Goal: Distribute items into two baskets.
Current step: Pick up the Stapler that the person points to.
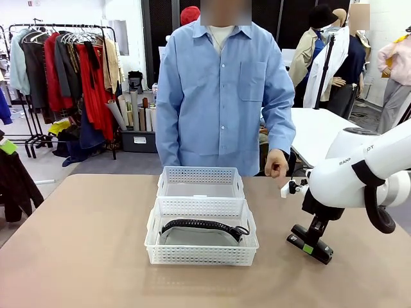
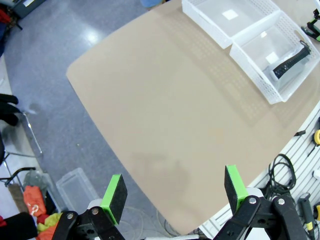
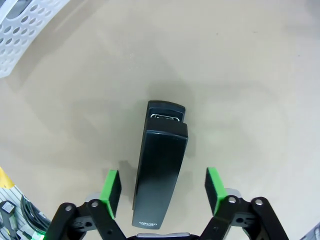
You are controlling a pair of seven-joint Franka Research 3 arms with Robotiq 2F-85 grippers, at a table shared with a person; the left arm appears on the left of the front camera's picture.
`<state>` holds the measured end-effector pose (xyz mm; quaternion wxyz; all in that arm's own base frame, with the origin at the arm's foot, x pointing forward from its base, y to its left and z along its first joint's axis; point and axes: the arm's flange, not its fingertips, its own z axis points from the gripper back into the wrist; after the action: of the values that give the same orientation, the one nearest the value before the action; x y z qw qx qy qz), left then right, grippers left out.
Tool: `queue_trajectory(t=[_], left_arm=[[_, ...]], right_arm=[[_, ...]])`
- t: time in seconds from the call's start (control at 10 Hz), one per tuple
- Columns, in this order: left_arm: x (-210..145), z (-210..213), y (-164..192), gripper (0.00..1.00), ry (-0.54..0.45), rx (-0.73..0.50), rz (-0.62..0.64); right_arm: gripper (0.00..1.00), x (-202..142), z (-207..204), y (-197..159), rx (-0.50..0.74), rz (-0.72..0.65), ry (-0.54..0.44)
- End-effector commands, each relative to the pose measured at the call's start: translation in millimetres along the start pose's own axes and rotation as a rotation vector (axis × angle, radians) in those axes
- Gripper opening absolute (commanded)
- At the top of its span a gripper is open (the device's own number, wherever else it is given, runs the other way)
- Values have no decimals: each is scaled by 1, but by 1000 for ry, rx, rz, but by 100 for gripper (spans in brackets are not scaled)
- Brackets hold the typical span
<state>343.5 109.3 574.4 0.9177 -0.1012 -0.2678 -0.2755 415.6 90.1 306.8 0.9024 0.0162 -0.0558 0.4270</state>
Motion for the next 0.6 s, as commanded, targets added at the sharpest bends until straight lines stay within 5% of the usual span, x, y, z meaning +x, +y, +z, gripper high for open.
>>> queue_trajectory(t=[0.0, 0.3, 0.5], left_arm=[[-2, 0, 2, 100, 5, -3, 0], [-2, 0, 2, 100, 5, -3, 0], [-2, 0, 2, 100, 5, -3, 0]], right_arm=[[53, -35, -8, 29, -30, 8, 9], [0, -35, -8, 28, -21, 10, 8], [0, -35, -7, 27, -15, 5, 2]])
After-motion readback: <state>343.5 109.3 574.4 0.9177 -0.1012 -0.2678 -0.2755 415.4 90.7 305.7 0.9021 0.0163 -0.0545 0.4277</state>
